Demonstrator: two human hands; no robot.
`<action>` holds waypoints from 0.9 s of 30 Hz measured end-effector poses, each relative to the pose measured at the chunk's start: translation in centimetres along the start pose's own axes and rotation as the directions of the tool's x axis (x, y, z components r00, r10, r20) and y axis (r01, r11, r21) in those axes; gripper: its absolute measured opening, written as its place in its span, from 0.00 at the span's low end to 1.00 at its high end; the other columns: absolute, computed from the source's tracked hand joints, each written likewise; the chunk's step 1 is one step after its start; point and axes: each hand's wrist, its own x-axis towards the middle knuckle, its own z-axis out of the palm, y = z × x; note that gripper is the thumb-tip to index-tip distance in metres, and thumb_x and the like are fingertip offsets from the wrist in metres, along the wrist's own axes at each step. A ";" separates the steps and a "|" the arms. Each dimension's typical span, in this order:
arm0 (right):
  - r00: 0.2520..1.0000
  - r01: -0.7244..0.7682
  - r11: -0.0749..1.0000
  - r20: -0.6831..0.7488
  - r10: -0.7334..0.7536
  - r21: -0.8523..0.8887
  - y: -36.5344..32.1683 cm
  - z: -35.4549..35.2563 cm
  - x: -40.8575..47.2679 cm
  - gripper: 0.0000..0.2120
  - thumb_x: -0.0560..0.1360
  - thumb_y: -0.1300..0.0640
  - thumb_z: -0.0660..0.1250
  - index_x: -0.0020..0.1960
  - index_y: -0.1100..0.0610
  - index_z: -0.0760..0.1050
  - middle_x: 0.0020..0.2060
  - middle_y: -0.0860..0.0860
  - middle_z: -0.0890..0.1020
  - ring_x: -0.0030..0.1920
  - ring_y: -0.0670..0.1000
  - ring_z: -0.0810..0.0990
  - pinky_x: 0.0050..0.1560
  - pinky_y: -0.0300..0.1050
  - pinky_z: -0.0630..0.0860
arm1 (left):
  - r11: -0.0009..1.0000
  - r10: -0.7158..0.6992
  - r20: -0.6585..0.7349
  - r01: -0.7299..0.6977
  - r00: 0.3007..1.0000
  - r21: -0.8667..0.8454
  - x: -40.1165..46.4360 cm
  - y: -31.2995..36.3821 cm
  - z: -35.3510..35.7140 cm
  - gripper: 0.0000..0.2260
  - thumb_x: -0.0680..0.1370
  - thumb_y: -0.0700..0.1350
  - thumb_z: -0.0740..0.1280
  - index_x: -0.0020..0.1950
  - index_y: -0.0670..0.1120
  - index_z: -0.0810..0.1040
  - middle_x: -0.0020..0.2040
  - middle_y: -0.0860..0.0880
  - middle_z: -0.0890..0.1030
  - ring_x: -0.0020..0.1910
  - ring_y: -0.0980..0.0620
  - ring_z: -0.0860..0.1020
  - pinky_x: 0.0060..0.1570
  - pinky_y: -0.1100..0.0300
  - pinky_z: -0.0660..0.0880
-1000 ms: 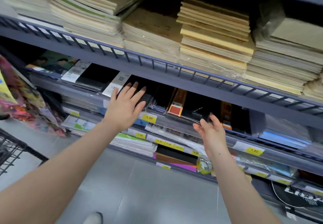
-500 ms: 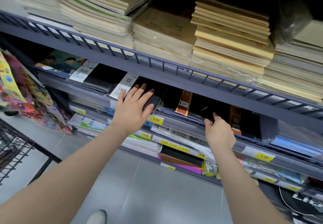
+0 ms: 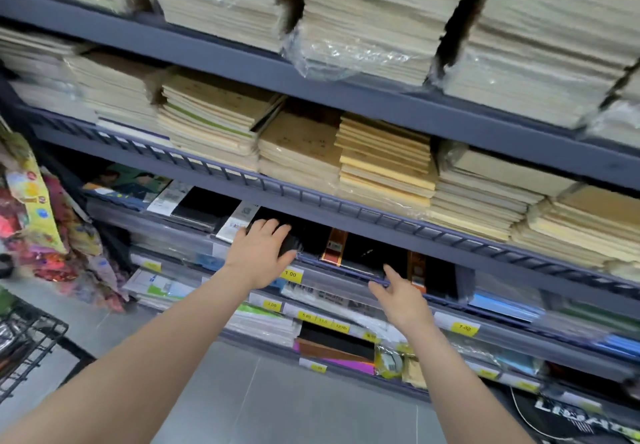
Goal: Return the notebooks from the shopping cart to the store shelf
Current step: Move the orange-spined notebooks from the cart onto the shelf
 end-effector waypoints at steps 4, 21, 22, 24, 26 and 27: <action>0.993 0.107 0.978 0.065 -0.097 -0.178 -0.8 -3.6 -4.3 0.30 0.77 0.40 0.57 0.75 0.49 0.56 0.72 0.52 0.65 0.69 0.55 0.67 0.63 0.49 0.70 | 0.995 0.102 -0.013 -0.102 0.995 0.012 -3.0 2.0 -3.0 0.26 0.80 0.59 0.52 0.74 0.49 0.59 0.72 0.49 0.64 0.70 0.48 0.62 0.65 0.51 0.64; 0.799 0.283 0.812 -0.343 -0.494 -0.511 -13.8 -16.8 -17.2 0.31 0.76 0.43 0.59 0.75 0.51 0.55 0.73 0.52 0.62 0.72 0.53 0.61 0.68 0.47 0.63 | 0.882 0.440 -0.479 -0.466 0.760 0.071 -8.8 0.6 -22.8 0.31 0.73 0.63 0.54 0.69 0.45 0.68 0.62 0.46 0.74 0.58 0.45 0.75 0.52 0.50 0.75; 0.795 0.272 0.821 -0.364 -0.486 -0.502 -14.7 -16.9 -17.5 0.31 0.76 0.42 0.59 0.75 0.51 0.55 0.73 0.51 0.62 0.72 0.53 0.60 0.68 0.47 0.63 | 0.873 0.457 -0.487 -0.479 0.744 0.087 -8.6 0.0 -23.8 0.30 0.74 0.62 0.56 0.69 0.45 0.67 0.62 0.46 0.74 0.59 0.45 0.74 0.53 0.50 0.74; 0.791 0.262 0.841 -0.395 -0.468 -0.473 -16.7 -17.0 -18.0 0.31 0.76 0.43 0.60 0.75 0.51 0.55 0.73 0.51 0.61 0.72 0.53 0.60 0.68 0.49 0.64 | 0.859 0.488 -0.485 -0.498 0.725 0.120 -8.2 -1.4 -25.5 0.28 0.75 0.60 0.60 0.71 0.47 0.65 0.64 0.47 0.72 0.61 0.46 0.72 0.55 0.50 0.72; 0.779 0.256 0.857 -0.429 -0.456 -0.447 -18.4 -17.0 -18.4 0.31 0.76 0.43 0.60 0.75 0.51 0.56 0.73 0.51 0.62 0.71 0.53 0.61 0.68 0.50 0.66 | 0.854 0.500 -0.479 -0.502 0.721 0.136 -8.1 -2.9 -27.2 0.28 0.75 0.60 0.61 0.71 0.47 0.64 0.65 0.48 0.72 0.63 0.47 0.71 0.57 0.50 0.71; 0.773 0.255 0.864 -0.445 -0.452 -0.435 -19.1 -17.0 -18.7 0.31 0.76 0.44 0.61 0.74 0.51 0.56 0.73 0.51 0.63 0.71 0.53 0.62 0.67 0.50 0.66 | 0.854 0.500 -0.483 -0.502 0.719 0.137 -8.2 -3.7 -27.8 0.28 0.75 0.59 0.62 0.71 0.48 0.64 0.65 0.48 0.72 0.63 0.47 0.71 0.57 0.50 0.71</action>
